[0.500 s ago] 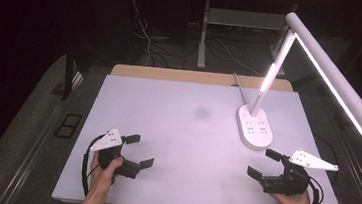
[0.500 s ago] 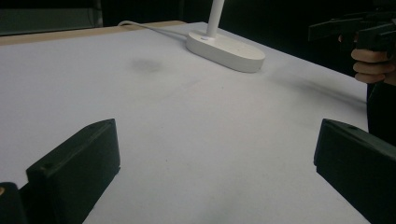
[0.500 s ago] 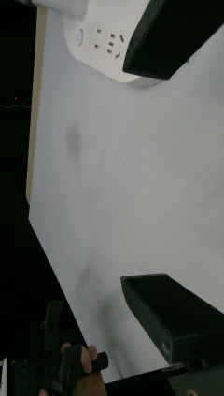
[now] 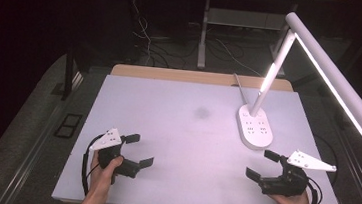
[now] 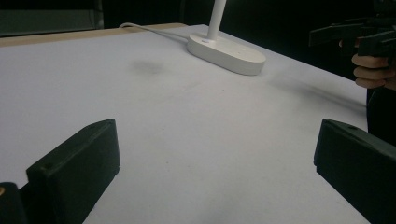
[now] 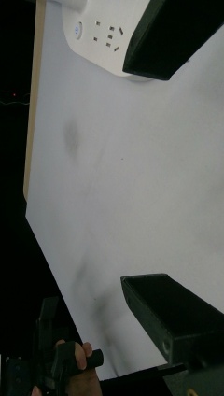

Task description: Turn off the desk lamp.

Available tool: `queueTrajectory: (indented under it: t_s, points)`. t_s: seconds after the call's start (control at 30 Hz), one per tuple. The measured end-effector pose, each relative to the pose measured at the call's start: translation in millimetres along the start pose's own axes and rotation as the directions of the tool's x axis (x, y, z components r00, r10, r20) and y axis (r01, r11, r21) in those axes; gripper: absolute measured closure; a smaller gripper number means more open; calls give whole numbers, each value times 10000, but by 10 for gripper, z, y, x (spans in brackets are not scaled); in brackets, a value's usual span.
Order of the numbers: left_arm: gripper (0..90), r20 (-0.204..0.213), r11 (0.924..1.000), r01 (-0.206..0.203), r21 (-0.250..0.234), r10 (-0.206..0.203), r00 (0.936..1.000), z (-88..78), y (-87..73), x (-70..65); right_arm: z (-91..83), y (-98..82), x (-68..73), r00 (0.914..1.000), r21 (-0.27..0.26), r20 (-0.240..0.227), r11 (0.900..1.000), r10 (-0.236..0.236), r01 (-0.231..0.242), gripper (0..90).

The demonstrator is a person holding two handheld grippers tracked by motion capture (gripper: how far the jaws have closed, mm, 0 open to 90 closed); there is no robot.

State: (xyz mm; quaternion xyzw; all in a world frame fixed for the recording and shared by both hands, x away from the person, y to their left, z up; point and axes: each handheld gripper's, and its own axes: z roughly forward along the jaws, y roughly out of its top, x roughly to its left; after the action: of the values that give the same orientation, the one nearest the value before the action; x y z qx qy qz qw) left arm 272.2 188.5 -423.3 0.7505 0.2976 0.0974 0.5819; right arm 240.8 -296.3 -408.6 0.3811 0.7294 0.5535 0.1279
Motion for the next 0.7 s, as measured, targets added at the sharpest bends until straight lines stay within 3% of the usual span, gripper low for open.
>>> queueTrajectory:
  t_s: [0.43, 0.7]
  points:
    - [0, -34, 10000, 47, -35, -47, 10000, 10, 41, -1, 4, -2, 0, 10000, 95, -38, 10000, 12, -12, 4]
    - [0, 153, 10000, -42, 26, 42, 9999, 38, 102, -16, 9, -8, 0, 10000, 153, -40, 9999, -26, 27, 4]
